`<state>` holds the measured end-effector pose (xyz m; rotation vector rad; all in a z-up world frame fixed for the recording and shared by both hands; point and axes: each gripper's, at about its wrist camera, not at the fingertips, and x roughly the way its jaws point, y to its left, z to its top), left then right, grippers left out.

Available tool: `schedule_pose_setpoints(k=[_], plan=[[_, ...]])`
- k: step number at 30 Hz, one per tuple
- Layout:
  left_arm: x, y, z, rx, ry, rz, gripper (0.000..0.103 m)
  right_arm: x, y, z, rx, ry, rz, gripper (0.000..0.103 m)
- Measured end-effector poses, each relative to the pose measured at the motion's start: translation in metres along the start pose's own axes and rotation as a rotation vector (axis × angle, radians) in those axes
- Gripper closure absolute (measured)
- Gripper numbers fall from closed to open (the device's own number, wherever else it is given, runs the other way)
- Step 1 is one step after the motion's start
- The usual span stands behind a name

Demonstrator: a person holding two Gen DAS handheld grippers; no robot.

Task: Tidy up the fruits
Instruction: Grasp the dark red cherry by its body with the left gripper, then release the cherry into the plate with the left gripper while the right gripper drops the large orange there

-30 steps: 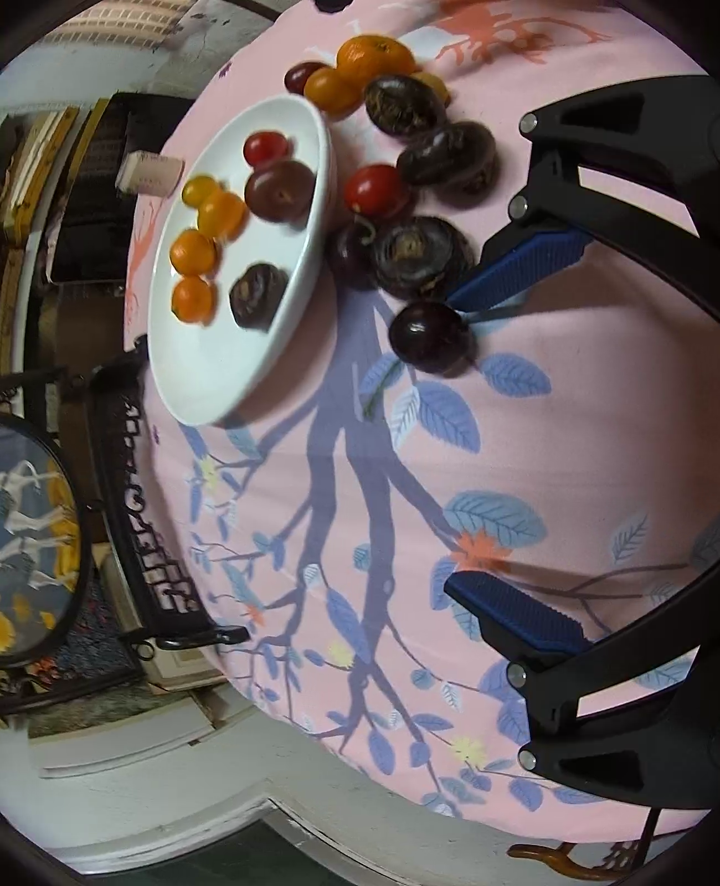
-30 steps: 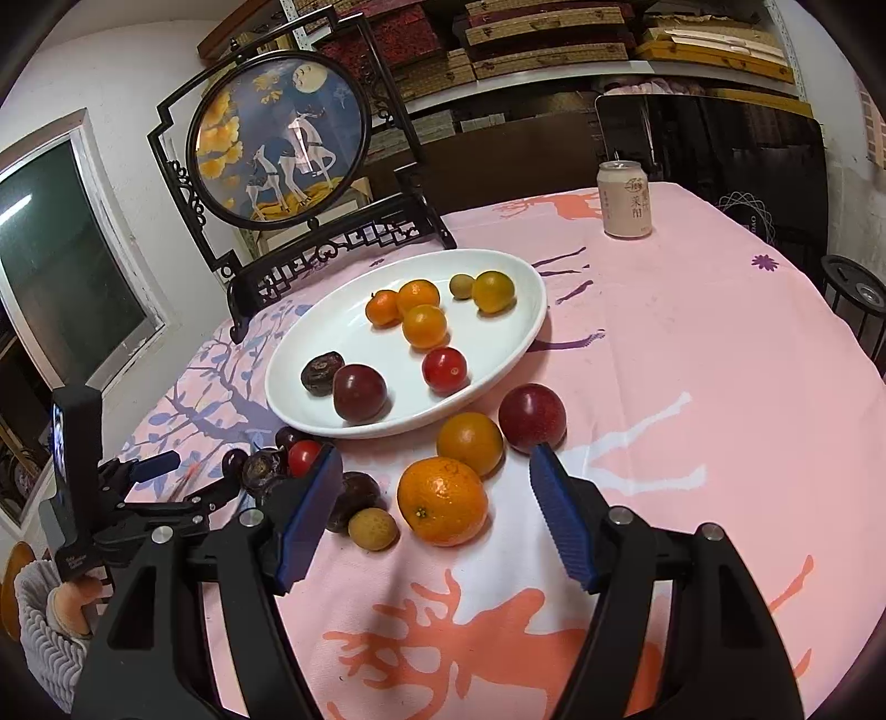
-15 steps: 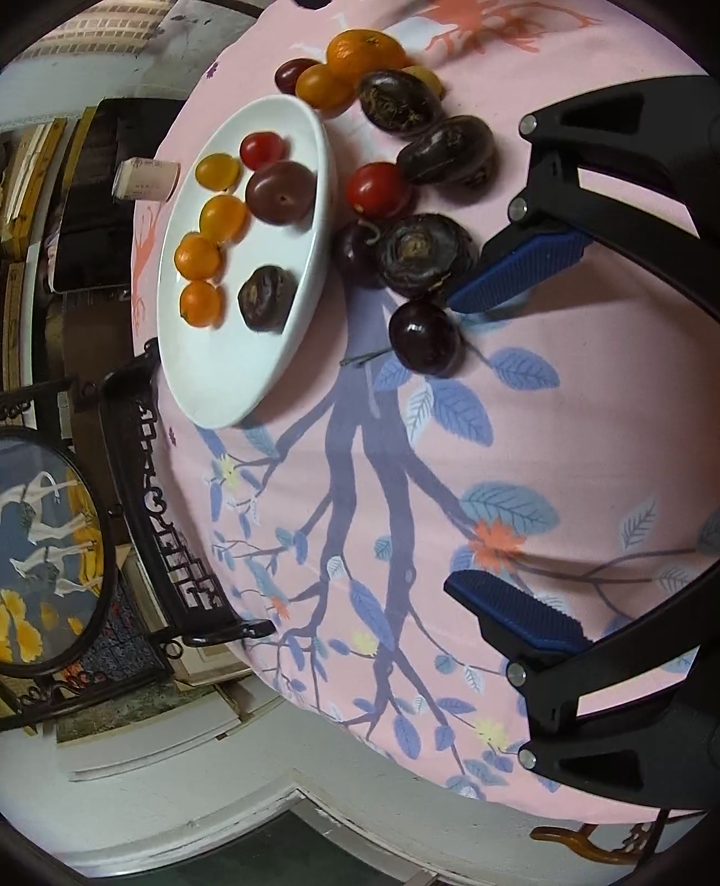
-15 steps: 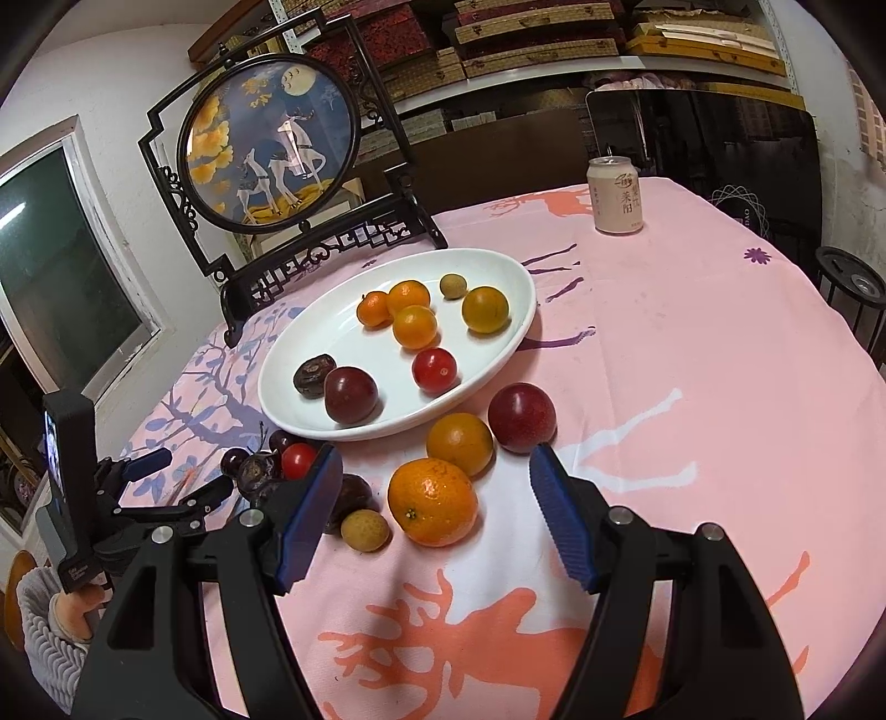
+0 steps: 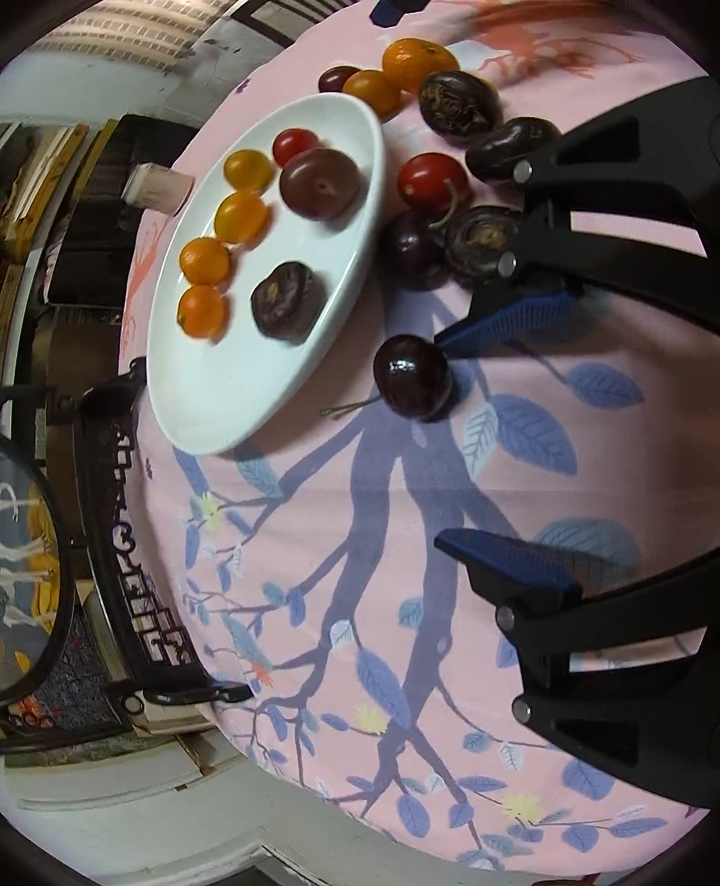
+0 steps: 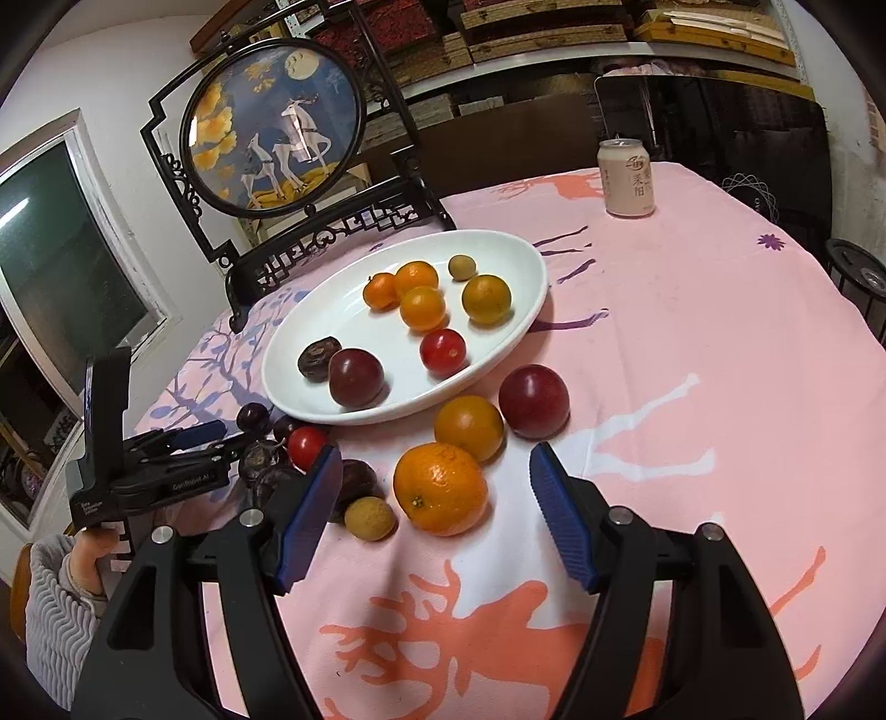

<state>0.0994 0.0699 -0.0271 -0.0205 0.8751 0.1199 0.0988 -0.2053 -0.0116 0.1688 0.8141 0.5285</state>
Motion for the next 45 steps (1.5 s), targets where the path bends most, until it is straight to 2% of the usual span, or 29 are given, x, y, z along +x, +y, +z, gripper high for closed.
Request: schedule_pose_setpoints(k=[2,3,8,10,11,13,14,22,24,27,32,33,35,37,41,45], plan=[[-0.005,-0.002,0.000,0.012,-0.028,0.021,0.034,0.000,0.000,0.000,0.001,0.001,-0.006,0.033],[-0.006,-0.004,0.001,0.020,-0.039,0.033,0.029,0.001,-0.001,0.000,0.003,0.003,-0.009,0.033],[-0.001,-0.011,0.009,0.068,-0.053,0.012,0.027,0.005,0.000,-0.002,0.000,0.020,-0.015,0.033],[0.006,-0.010,0.014,0.063,-0.035,-0.004,0.034,0.005,0.000,-0.002,-0.003,0.025,-0.016,0.033],[0.009,-0.009,0.014,0.059,-0.018,-0.018,0.051,0.006,0.001,-0.002,-0.005,0.027,-0.016,0.033],[0.011,-0.007,0.013,0.052,-0.006,-0.039,0.060,0.005,0.001,-0.002,-0.008,0.026,-0.016,0.033],[0.008,-0.008,0.012,0.058,-0.012,-0.049,0.072,0.004,0.001,-0.002,-0.009,0.024,-0.011,0.033],[-0.009,-0.004,0.003,0.049,-0.053,-0.012,0.072,0.008,0.020,-0.011,-0.094,0.075,0.044,0.033],[-0.011,-0.003,0.003,0.041,-0.061,-0.007,0.072,0.010,0.027,-0.017,-0.127,0.084,0.034,0.033],[-0.011,-0.004,0.002,0.045,-0.055,-0.005,0.072,0.014,0.028,-0.021,-0.149,0.091,-0.011,0.039],[-0.009,-0.011,0.000,0.073,-0.049,0.001,0.072,0.012,0.014,-0.014,-0.094,0.038,-0.045,0.039],[-0.009,-0.012,0.000,0.076,-0.048,0.002,0.072,0.016,0.013,-0.012,-0.092,0.049,-0.055,0.041],[-0.006,-0.014,-0.001,0.080,-0.040,0.001,0.072,0.032,0.011,-0.012,-0.084,0.101,-0.051,0.053],[-0.005,-0.015,-0.002,0.083,-0.035,0.002,0.072,0.041,0.009,-0.011,-0.064,0.132,-0.036,0.059],[-0.010,-0.014,-0.001,0.067,-0.047,-0.010,0.072,0.030,0.008,-0.011,-0.058,0.090,-0.015,0.060],[-0.028,-0.014,0.017,0.034,-0.091,-0.043,0.072,0.003,0.010,0.007,-0.032,-0.033,0.019,0.060]])
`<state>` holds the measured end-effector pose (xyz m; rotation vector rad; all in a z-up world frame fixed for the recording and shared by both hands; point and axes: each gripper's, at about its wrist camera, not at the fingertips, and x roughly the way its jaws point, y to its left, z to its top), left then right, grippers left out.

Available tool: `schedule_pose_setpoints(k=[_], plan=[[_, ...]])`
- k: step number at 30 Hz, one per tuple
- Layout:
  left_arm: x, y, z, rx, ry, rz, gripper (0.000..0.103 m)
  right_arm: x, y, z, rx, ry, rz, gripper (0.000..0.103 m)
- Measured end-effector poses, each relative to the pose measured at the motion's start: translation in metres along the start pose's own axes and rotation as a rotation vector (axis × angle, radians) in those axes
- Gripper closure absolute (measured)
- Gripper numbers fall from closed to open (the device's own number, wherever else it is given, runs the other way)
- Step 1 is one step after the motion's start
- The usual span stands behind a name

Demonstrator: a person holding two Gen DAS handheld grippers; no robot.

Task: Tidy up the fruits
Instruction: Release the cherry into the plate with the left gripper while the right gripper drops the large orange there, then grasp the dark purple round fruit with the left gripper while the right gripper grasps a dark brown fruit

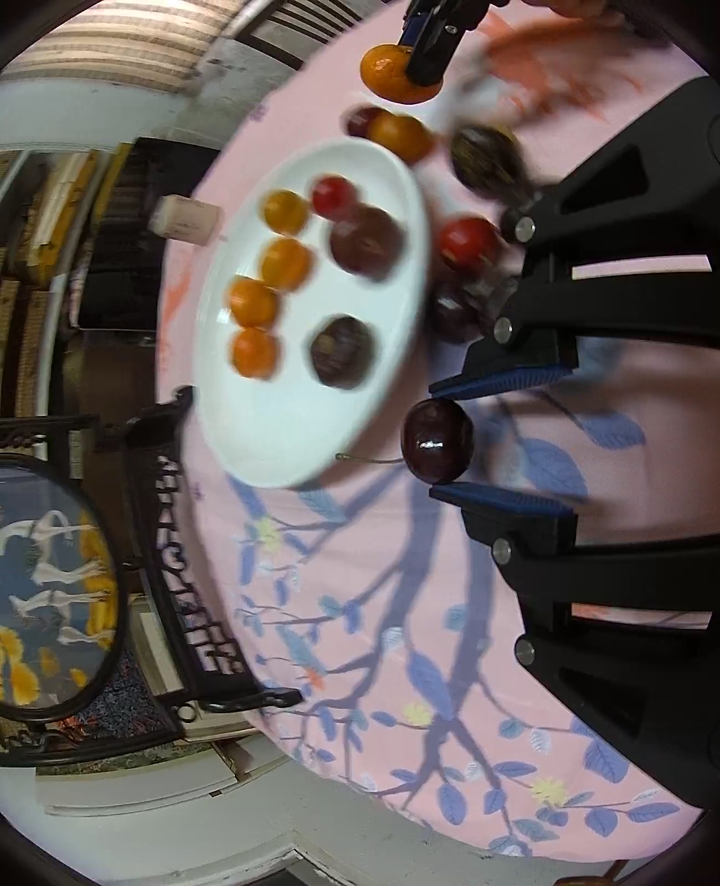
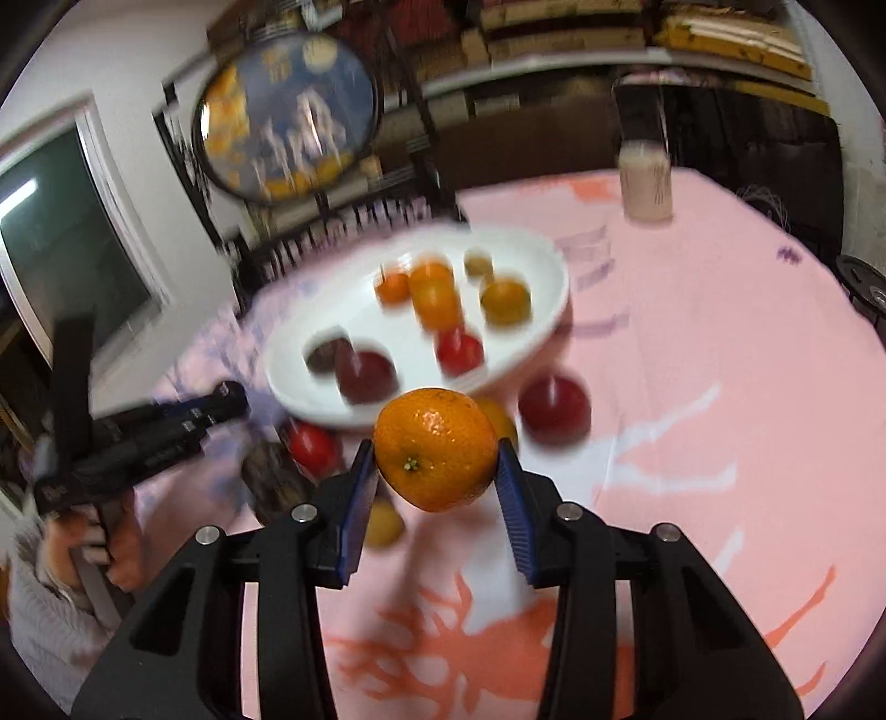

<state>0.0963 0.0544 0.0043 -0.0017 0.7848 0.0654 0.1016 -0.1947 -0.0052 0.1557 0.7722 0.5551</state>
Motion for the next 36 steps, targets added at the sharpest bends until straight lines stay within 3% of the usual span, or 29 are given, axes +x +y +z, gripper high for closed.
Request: schedule_pose_setpoints(k=[5,7,9,12,14,22,26,31,36], plan=[[0.010,-0.012,0.045,-0.011,-0.027,0.005,0.072,0.022,0.012,0.046,-0.037,0.008,-0.015,0.060],[0.023,-0.017,0.054,-0.028,-0.013,-0.001,0.064,0.043,0.013,0.056,-0.031,0.033,-0.002,0.059],[0.033,-0.021,0.054,-0.047,-0.029,0.002,0.044,0.061,0.009,0.059,-0.007,0.031,-0.011,0.059],[0.037,-0.028,0.047,0.019,-0.024,0.026,0.037,0.066,0.003,0.056,-0.025,0.018,-0.020,0.058],[0.035,-0.028,0.043,0.035,-0.030,0.045,0.031,0.059,-0.002,0.055,-0.024,-0.014,-0.009,0.051],[0.011,-0.027,0.019,0.072,-0.060,0.082,0.020,0.029,-0.005,0.042,-0.010,-0.058,-0.008,0.041],[-0.001,-0.020,0.000,0.083,-0.045,0.113,0.018,0.022,-0.004,0.024,-0.002,-0.018,0.004,0.039],[-0.009,-0.014,-0.018,0.060,-0.018,0.071,0.018,0.015,0.003,0.016,-0.030,-0.019,0.002,0.037],[0.000,-0.032,-0.027,0.132,0.004,0.076,0.017,0.014,0.002,0.017,-0.026,-0.023,0.000,0.037]])
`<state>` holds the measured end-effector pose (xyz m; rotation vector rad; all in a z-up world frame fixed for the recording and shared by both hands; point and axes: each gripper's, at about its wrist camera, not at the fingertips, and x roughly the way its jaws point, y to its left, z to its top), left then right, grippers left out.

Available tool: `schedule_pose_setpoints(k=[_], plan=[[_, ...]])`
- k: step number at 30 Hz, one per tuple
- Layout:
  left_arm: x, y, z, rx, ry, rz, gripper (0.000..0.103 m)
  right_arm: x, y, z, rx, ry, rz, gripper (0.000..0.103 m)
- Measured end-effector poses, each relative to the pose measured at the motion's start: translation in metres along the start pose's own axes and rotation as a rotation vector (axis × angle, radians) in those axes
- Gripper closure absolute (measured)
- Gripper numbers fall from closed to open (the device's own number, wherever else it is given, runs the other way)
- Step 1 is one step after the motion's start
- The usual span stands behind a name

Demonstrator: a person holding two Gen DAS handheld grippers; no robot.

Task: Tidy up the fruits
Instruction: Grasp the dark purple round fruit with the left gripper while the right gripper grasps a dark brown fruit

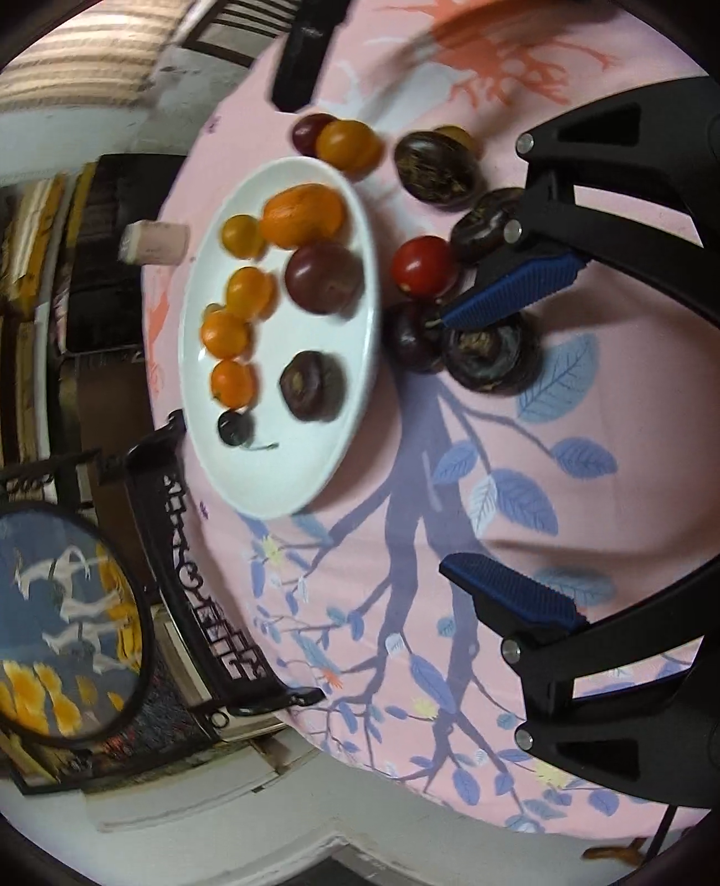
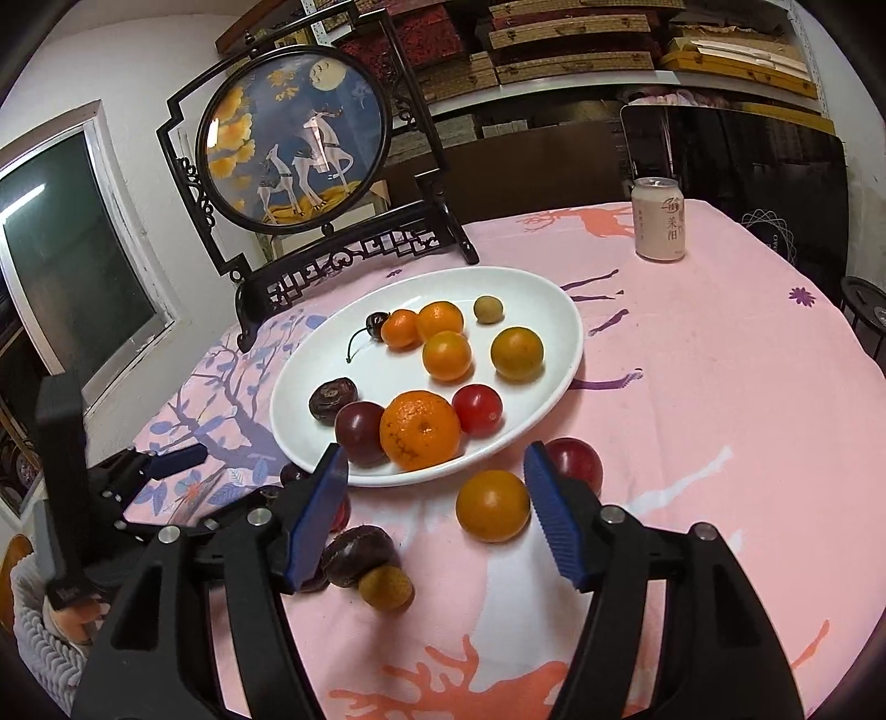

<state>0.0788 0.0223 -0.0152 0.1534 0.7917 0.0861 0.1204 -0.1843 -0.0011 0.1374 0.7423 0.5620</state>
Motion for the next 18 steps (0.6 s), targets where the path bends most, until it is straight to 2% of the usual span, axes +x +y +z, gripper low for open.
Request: schedule_pose_setpoints(k=[6,8,10,12,14,16,18], plan=[[0.003,0.003,-0.001,-0.003,-0.001,-0.010,0.010,0.004,-0.002,-0.001,0.002,0.020,-0.014,0.037],[0.001,0.011,-0.001,0.006,-0.011,0.061,0.008,0.003,-0.004,-0.001,0.009,0.020,-0.017,0.037],[0.004,0.028,-0.002,-0.044,0.003,0.133,0.008,0.003,-0.005,0.000,0.017,0.019,-0.015,0.037],[0.003,0.047,-0.005,-0.134,0.018,0.076,0.010,0.001,-0.005,0.000,0.017,0.018,-0.007,0.037],[-0.006,0.047,-0.006,-0.145,-0.015,0.025,0.010,0.000,-0.003,0.000,0.012,0.013,-0.003,0.037],[-0.014,0.032,-0.006,-0.083,-0.053,0.008,0.010,-0.001,-0.003,-0.001,0.009,0.012,-0.003,0.037],[-0.010,0.014,-0.007,-0.010,-0.043,0.037,0.009,0.000,-0.003,-0.001,0.011,0.014,-0.003,0.037]])
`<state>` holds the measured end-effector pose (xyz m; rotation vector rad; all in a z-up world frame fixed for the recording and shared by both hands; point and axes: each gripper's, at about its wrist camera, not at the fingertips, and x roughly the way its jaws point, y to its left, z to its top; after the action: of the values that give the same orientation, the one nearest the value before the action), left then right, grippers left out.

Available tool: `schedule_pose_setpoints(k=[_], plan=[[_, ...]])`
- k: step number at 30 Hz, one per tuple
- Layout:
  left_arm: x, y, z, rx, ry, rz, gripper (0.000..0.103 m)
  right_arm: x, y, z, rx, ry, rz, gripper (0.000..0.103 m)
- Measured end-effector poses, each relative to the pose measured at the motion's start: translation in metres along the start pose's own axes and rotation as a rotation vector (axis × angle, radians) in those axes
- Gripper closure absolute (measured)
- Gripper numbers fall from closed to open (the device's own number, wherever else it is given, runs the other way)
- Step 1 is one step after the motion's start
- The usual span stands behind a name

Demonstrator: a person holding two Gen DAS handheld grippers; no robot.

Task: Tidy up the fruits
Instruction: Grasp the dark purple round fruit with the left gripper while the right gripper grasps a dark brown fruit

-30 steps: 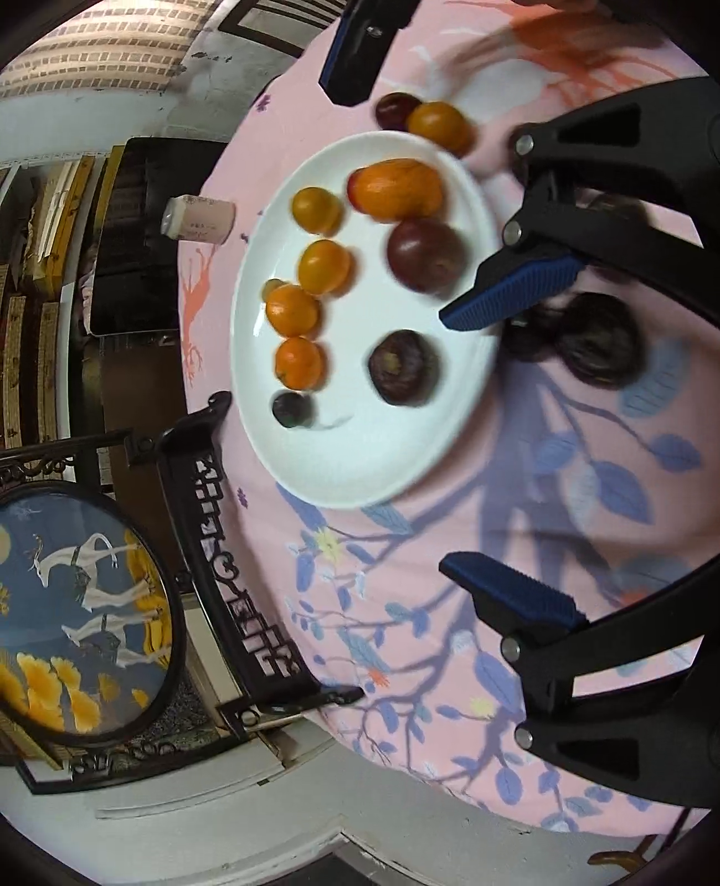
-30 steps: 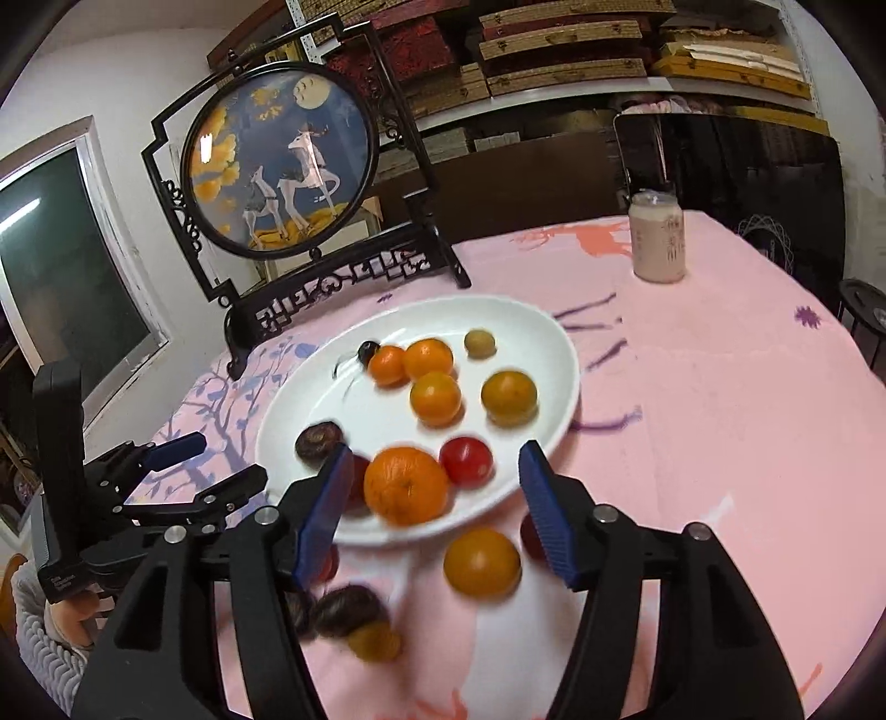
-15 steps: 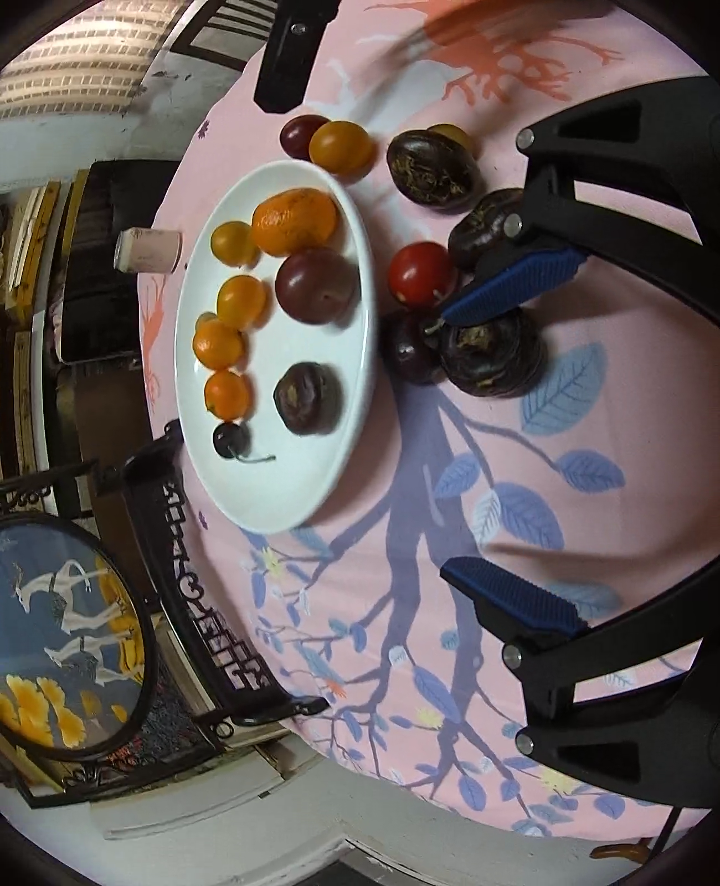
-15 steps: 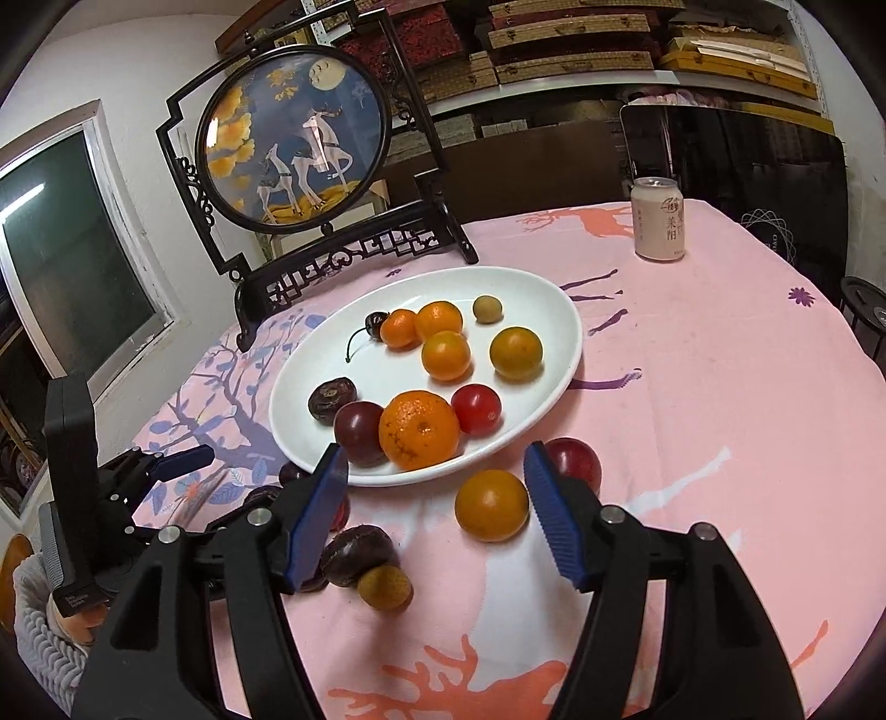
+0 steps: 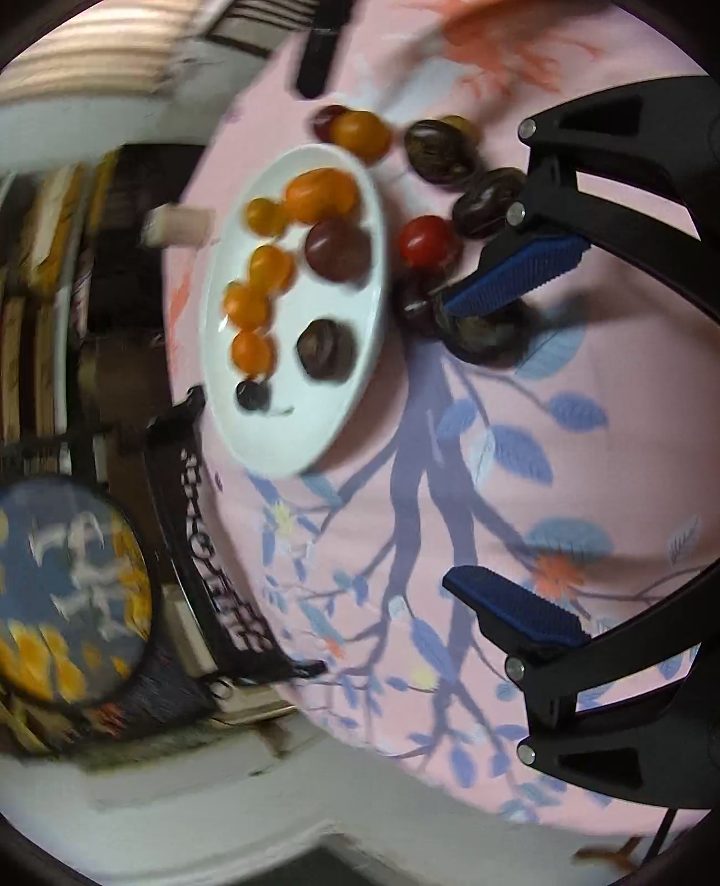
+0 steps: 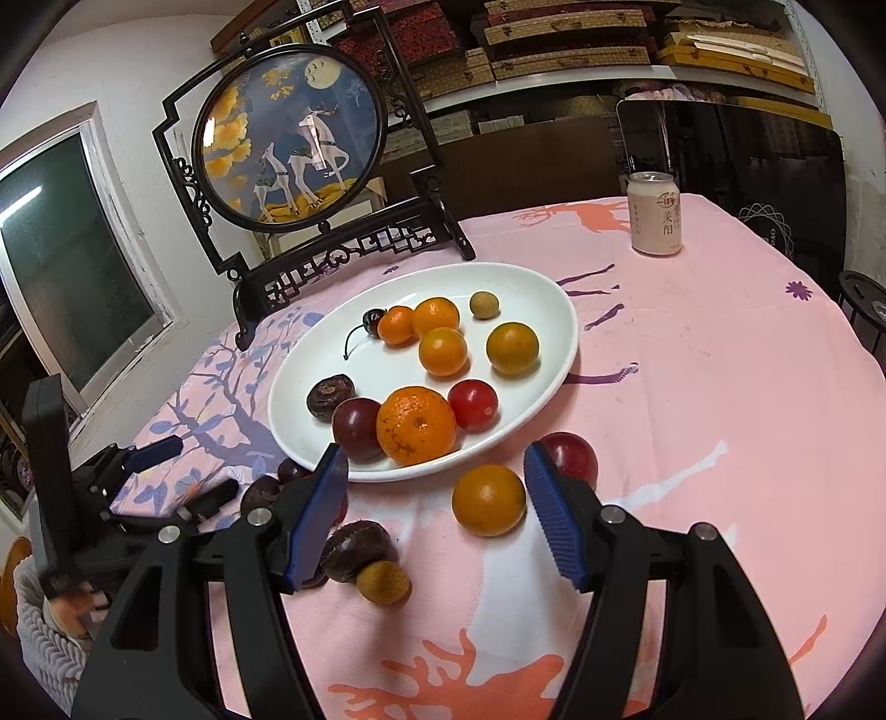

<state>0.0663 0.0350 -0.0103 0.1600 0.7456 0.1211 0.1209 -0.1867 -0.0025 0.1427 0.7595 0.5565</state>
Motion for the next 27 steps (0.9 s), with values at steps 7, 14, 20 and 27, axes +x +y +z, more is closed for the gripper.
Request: schedule_pose_setpoints(k=[7,14,20,27], plan=[[0.009,-0.011,0.002,0.005,0.026,-0.092,0.013,0.003,0.000,0.000,-0.003,0.011,-0.004,0.037],[0.023,-0.022,-0.004,0.071,0.115,-0.115,0.026,0.003,-0.003,-0.001,0.006,0.014,-0.015,0.037],[0.023,-0.007,-0.002,0.016,0.112,-0.118,0.045,0.003,-0.002,-0.001,0.006,0.015,-0.007,0.037],[0.029,-0.015,0.005,0.025,0.112,-0.142,0.041,0.007,-0.002,-0.003,0.006,0.039,-0.006,0.037]])
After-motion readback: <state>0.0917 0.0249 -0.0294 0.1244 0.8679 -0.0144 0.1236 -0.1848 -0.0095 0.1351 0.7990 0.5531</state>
